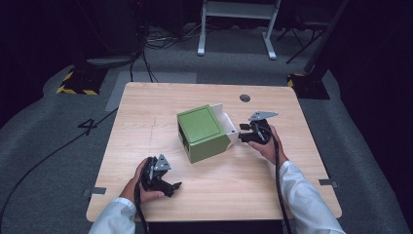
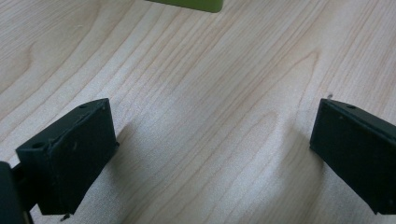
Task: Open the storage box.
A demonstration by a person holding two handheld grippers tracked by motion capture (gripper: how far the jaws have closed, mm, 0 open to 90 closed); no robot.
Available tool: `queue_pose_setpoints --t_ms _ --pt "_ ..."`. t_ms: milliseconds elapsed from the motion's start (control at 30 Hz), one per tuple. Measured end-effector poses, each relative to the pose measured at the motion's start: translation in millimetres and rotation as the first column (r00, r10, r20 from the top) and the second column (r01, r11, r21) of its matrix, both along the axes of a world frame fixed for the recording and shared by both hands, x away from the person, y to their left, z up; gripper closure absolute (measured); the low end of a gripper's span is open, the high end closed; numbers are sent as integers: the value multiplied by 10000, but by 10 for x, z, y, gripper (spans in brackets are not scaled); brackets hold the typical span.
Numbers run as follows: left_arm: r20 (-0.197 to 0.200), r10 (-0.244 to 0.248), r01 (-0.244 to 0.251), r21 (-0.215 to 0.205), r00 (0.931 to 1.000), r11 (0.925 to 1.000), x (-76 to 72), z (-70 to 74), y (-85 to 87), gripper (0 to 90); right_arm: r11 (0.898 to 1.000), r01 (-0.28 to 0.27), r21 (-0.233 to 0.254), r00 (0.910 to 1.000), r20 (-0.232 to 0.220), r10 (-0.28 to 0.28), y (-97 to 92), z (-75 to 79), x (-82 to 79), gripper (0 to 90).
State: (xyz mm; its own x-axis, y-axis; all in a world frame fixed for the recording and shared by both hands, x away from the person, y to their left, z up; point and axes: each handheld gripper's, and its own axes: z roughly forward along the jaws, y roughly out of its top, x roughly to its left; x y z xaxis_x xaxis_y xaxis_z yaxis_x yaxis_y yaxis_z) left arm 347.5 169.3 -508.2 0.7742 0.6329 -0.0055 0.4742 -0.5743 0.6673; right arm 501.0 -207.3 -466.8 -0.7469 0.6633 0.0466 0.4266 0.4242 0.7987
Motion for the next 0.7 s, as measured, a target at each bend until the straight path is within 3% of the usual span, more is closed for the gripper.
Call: queue_pose_setpoints --t_ms 700 --pt "-1 0 0 0 10000 10000 0 0 0 5 9982 601 -66 9981 -103 -602 -211 -37 55 483"
